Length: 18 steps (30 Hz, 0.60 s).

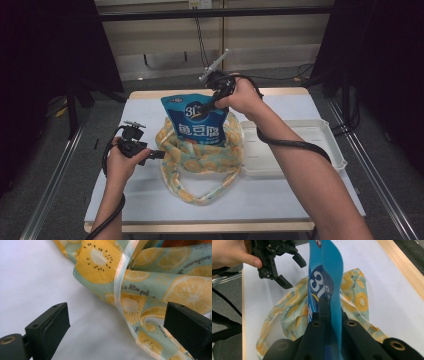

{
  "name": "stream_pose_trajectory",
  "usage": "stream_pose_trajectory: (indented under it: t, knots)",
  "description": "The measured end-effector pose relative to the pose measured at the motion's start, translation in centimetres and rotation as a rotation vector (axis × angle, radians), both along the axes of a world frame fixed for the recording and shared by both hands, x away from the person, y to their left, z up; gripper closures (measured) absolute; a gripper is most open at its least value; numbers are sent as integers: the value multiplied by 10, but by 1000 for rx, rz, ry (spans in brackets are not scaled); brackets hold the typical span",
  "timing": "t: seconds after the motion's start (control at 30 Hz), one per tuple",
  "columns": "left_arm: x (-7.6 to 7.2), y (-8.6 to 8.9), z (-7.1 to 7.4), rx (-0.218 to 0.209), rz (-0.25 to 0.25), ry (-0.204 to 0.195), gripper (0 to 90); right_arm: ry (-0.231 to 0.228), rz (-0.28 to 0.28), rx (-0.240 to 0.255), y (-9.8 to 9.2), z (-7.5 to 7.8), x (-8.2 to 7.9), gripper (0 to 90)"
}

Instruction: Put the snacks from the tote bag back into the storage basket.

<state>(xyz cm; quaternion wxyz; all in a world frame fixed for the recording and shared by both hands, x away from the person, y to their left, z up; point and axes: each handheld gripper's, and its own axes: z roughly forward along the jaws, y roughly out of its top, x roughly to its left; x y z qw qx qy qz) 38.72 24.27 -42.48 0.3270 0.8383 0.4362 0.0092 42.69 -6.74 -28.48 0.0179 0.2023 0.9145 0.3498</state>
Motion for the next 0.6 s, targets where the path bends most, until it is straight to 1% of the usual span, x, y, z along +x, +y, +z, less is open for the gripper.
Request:
stream_pose_trajectory:
  t: [0.03,0.07,0.1,0.13,0.17,0.2,0.23,0.27,0.3,0.33,0.37,0.43,0.47,0.6]
  knots:
    - [0,0,0,3,0,0,61,-3,11,7,0,1,0,900]
    - [0,0,0,4,1,-1,61,3,6,9,0,4,-1,900]
    - [0,0,0,2,1,0,61,-8,7,19,0,6,-1,900]
    - [0,0,0,1,0,0,61,-5,16,23,-1,8,-1,900]
    - [0,0,0,1,1,-1,61,-16,4,28,-1,11,-1,900]
    - [0,0,0,-2,0,0,61,-21,18,31,-1,13,-1,900]
    - [0,0,0,-2,0,0,61,-13,17,27,0,16,-2,900]
    - [0,0,0,0,1,-3,61,-23,11,25,0,18,-3,900]
    - [0,-1,0,-4,0,-1,61,-18,21,28,0,21,-3,900]
    - [0,-1,0,-5,-1,-1,61,-25,19,29,0,23,-3,900]
    - [0,-1,0,-3,2,-3,61,-21,15,33,-1,26,-3,900]
    - [0,-1,-1,-7,0,6,61,-27,6,39,-2,32,-3,900]
    - [0,-1,-1,-6,1,6,60,-20,7,44,-2,33,-3,900]
    - [0,1,-1,-4,3,5,60,-30,6,47,-4,46,-2,900]
